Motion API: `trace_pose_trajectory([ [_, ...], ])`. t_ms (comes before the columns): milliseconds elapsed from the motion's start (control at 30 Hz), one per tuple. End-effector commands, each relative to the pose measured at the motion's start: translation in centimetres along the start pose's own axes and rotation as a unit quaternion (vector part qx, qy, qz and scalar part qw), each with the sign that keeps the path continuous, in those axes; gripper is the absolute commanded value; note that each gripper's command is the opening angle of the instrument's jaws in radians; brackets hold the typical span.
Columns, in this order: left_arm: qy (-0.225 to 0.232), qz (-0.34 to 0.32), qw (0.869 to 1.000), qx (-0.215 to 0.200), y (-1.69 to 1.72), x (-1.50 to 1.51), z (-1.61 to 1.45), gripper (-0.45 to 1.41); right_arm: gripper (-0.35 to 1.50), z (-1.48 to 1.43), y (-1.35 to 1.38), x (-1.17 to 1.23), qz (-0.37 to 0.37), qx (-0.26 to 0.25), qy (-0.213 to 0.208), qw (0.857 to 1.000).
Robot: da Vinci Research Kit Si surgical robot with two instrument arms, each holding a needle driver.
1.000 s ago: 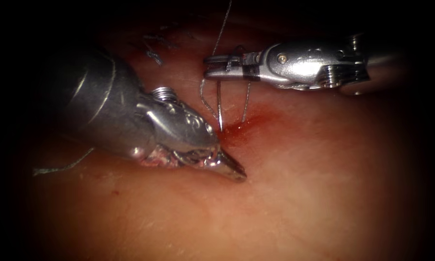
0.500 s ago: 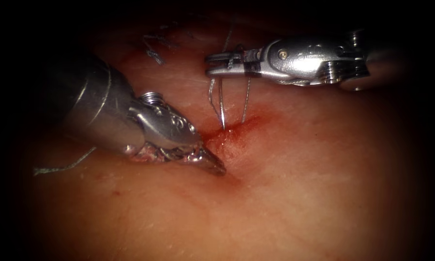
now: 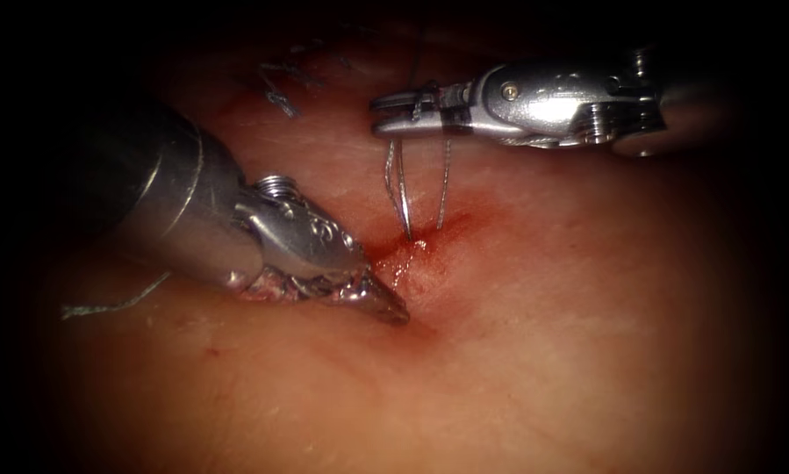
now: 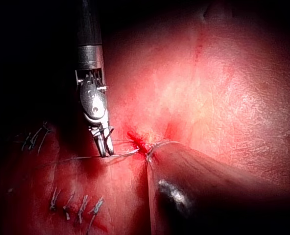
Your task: Wound Closure
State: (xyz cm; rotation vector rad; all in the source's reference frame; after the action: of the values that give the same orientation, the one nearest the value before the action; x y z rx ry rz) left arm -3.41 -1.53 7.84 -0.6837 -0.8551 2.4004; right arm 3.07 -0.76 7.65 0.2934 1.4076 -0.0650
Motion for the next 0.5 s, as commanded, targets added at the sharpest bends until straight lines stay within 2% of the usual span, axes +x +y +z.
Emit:
trace_pose_trajectory([
  [33,0.000,0.000,1.000,-0.001,0.01,0.00,0.07,-0.45,-0.35,0.08,0.02,-0.04,0.001,0.004,0.003,1.000],
  [500,-0.001,0.002,1.000,-0.002,-0.01,-0.04,0.04,-0.45,-0.35,0.22,-0.01,0.03,0.036,0.042,0.007,0.998],
])
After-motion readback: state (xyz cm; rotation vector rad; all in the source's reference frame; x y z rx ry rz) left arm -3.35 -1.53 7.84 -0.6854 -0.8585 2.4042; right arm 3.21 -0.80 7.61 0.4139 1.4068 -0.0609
